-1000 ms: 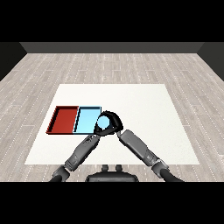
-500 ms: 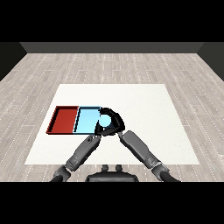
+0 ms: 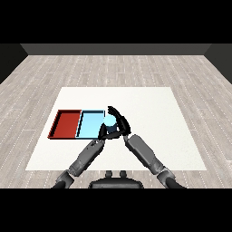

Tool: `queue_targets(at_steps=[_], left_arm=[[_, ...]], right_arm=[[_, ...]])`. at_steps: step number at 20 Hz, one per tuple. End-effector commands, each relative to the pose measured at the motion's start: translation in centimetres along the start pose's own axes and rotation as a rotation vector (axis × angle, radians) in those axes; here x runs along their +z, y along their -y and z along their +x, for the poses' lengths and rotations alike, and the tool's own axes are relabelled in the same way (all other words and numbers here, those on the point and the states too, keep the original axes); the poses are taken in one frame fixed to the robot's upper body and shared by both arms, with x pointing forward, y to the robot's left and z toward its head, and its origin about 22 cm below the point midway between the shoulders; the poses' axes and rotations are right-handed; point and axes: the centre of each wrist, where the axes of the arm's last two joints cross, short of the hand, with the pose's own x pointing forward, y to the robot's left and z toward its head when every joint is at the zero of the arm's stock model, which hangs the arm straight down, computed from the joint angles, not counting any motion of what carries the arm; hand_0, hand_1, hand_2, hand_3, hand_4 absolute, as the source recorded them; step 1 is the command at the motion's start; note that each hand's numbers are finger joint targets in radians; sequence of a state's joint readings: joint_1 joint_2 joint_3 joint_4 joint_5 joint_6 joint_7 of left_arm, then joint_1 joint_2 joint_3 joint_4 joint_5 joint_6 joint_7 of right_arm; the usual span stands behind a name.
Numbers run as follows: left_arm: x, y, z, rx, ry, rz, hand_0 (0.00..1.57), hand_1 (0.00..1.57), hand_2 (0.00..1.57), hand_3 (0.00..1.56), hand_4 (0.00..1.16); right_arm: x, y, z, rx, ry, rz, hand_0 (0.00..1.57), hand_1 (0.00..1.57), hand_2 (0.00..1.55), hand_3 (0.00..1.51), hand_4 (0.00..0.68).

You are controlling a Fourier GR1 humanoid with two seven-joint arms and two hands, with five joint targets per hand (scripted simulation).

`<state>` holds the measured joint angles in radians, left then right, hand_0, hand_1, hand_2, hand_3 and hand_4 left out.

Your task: Pick the blue can and put it in the blue box

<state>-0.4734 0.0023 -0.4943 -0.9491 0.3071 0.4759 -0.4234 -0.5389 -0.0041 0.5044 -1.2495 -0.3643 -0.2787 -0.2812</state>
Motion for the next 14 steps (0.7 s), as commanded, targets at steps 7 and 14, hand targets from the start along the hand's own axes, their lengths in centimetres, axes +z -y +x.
queue_targets(at_steps=[7,14], left_arm=[[0.7,-2.3,0.3,-0.050,0.020,0.036,1.57,1.57,1.57,1.50,1.13],[-0.3,-2.5,-0.7,-0.106,-0.009,0.026,1.57,1.57,1.57,1.49,1.13]], right_arm=[[2.3,2.5,1.6,-0.027,0.023,-0.042,0.00,0.00,0.00,0.00,0.000],[6.4,6.4,6.6,-0.010,0.108,-0.110,0.00,0.00,0.00,0.00,0.000]])
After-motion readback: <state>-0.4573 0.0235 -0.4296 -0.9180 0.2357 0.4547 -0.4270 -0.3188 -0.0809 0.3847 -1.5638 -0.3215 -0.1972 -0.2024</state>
